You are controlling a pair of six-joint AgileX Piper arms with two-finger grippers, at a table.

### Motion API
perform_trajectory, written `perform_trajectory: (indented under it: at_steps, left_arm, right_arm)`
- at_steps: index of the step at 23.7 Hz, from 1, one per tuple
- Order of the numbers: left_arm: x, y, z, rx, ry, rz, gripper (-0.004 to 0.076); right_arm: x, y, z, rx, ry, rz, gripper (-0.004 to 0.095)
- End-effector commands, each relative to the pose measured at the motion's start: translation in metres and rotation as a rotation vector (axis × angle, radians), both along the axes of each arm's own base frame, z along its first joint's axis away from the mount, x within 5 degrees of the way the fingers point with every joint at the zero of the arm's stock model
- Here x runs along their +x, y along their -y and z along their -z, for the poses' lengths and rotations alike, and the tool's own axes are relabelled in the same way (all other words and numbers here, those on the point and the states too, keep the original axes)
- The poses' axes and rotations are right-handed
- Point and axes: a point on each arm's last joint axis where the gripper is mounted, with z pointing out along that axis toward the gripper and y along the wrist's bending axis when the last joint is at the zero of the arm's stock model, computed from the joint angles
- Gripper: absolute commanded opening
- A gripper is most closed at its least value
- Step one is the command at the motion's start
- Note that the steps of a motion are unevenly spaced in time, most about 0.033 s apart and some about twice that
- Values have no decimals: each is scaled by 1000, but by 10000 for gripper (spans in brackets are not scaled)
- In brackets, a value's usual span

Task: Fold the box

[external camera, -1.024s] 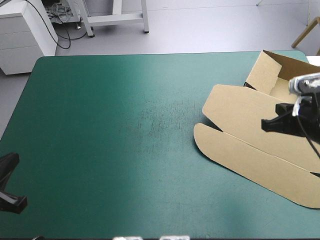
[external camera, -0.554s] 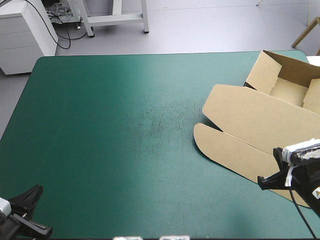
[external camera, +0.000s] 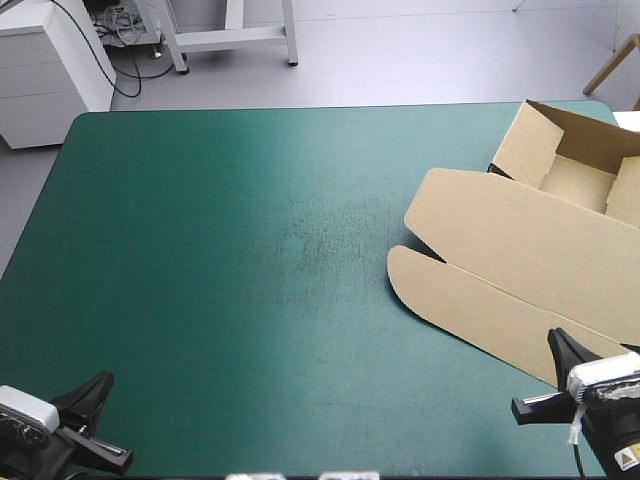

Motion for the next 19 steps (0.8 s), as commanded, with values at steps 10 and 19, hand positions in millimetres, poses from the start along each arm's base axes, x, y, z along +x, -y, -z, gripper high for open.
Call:
perform_trajectory:
  at_steps: [10, 19]
  left_arm:
    - [3, 5, -8, -88, 123, 32, -10]
    - [3, 5, -8, -86, 124, 31, -10]
  right_arm:
    - [-9, 1, -3, 31, 141, 21, -19]
    - [-9, 1, -3, 31, 141, 21, -19]
